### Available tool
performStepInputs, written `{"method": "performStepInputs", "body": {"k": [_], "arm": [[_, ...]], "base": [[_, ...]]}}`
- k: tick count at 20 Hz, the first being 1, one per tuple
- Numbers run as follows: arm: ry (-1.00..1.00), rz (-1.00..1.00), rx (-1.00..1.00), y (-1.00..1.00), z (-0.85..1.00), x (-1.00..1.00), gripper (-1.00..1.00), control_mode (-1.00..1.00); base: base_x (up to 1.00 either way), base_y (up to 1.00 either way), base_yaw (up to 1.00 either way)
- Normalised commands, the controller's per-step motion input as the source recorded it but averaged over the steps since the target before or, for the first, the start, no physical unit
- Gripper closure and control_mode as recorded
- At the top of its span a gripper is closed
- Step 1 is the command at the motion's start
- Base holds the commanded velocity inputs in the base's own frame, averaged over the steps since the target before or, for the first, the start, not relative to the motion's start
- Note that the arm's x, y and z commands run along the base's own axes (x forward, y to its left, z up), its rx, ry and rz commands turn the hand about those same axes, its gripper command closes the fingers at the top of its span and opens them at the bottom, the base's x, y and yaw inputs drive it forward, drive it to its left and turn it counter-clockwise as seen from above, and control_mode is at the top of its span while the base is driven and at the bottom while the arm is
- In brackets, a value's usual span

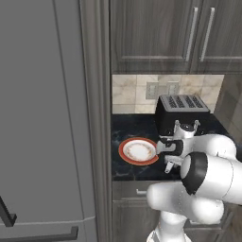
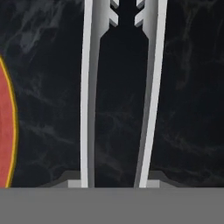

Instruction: Pick up the tongs from the counter and place them near the plate next to the oven.

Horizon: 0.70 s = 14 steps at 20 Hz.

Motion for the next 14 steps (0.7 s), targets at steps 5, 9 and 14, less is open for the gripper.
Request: {"method": "performStepInputs", "body": {"k": [5, 9, 14], "arm": [[0.0, 0.07, 0.0, 0.11, -0.37, 0.0, 1.0, -1.0], [0.0, 0.04, 0.0, 0.37, -0.34, 0.0, -1.0, -1.0], [-0.09, 0.03, 0.05, 0.13, -0.1, 0.0, -1.0, -1.0]], "base": [[0.0, 0.0, 0.0], [0.0, 0.0, 0.0], [0.0, 0.0, 0.0]]}}
